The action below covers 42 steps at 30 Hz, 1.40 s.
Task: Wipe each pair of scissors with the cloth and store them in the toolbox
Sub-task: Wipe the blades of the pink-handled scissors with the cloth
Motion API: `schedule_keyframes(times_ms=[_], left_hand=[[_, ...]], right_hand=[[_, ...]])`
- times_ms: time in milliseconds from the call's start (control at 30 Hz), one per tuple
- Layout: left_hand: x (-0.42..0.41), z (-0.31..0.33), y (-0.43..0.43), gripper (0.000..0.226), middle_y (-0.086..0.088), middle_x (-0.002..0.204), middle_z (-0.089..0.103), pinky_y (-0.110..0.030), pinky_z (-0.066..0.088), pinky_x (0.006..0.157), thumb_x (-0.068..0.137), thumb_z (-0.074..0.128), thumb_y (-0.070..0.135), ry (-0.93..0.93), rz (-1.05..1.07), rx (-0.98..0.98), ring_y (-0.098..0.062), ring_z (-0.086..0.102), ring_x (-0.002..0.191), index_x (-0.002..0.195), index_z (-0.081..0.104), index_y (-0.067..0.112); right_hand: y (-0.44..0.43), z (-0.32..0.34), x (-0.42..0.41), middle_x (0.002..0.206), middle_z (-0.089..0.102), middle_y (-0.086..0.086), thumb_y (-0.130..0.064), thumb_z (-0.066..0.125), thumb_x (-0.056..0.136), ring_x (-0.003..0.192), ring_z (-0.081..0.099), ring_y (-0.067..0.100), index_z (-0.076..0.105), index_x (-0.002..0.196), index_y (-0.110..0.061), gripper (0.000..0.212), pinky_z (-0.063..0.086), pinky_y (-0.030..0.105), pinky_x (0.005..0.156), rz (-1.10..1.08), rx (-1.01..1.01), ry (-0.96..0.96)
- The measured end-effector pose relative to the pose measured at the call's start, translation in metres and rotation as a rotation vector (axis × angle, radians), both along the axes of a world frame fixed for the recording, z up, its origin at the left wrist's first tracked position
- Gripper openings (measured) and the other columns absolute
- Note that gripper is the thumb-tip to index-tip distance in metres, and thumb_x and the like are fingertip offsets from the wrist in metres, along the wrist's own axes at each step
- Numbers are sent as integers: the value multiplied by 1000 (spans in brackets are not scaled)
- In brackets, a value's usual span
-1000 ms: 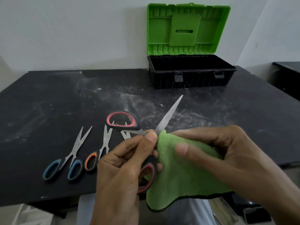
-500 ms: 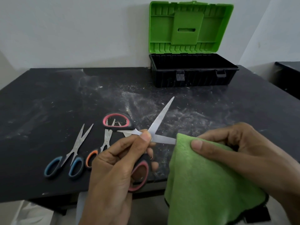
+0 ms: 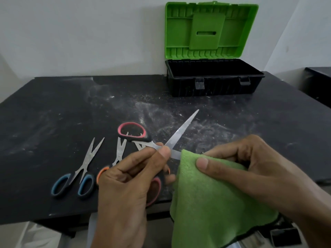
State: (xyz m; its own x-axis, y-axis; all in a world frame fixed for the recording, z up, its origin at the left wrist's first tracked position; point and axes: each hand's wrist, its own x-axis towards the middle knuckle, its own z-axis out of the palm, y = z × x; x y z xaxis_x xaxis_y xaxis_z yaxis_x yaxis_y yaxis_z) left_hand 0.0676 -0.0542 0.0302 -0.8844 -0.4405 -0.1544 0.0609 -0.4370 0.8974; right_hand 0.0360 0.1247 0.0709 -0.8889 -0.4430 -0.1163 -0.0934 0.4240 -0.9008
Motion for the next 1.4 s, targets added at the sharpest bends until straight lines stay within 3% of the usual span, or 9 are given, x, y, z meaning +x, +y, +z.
schedule_keyframes(times_ms=[167, 400, 600, 800, 1067, 1233, 1400], left_hand=[[-1, 3, -4, 17, -10, 58, 68, -19, 55, 46, 54, 79, 18, 11, 23, 6, -12, 61, 43, 68, 79, 9], [0, 5, 7, 12, -9, 55, 67, -18, 51, 42, 53, 79, 17, -4, -4, 5, -11, 60, 43, 63, 78, 10], [-1, 6, -11, 13, -11, 58, 67, -18, 51, 43, 56, 79, 16, 15, 23, 29, -14, 60, 42, 67, 79, 8], [0, 5, 1, 18, -10, 58, 68, -19, 52, 42, 52, 80, 21, -11, -44, 8, -13, 61, 42, 67, 78, 10], [2, 8, -13, 13, -11, 59, 68, -19, 52, 43, 58, 80, 19, 11, -9, -24, -14, 60, 42, 67, 78, 9], [4, 8, 2, 19, -9, 55, 67, -17, 49, 41, 51, 79, 23, 3, -74, -42, -11, 59, 42, 66, 79, 11], [3, 9, -7, 11, -8, 54, 66, -18, 50, 40, 53, 78, 19, 0, -35, -3, -12, 59, 41, 61, 78, 12]], right_hand=[[8, 5, -1, 85, 84, -9, -53, 66, 83, 76, 82, 13, 85, 89, -37, 26, 68, 33, 79, 11, 0, -23], [-6, 2, -4, 84, 84, -6, -38, 68, 94, 74, 81, 12, 87, 91, -28, 22, 63, 23, 65, 46, -40, 12], [7, 6, -6, 86, 84, -4, -48, 67, 85, 74, 82, 19, 87, 89, -30, 27, 69, 43, 74, 47, -17, -6], [-9, -4, -3, 87, 84, -6, -36, 67, 95, 77, 81, 14, 87, 95, -27, 21, 68, 35, 72, 37, -65, 59], [4, -1, -5, 88, 84, -8, -43, 65, 90, 76, 82, 15, 86, 94, -37, 23, 67, 39, 81, 62, -33, 42], [-10, -3, -4, 88, 84, -8, -35, 68, 95, 78, 82, 14, 87, 97, -28, 21, 67, 33, 71, 66, -62, 60], [-3, -3, -6, 85, 84, -3, -36, 71, 92, 77, 82, 20, 87, 89, -24, 20, 67, 41, 73, 69, -80, 51]])
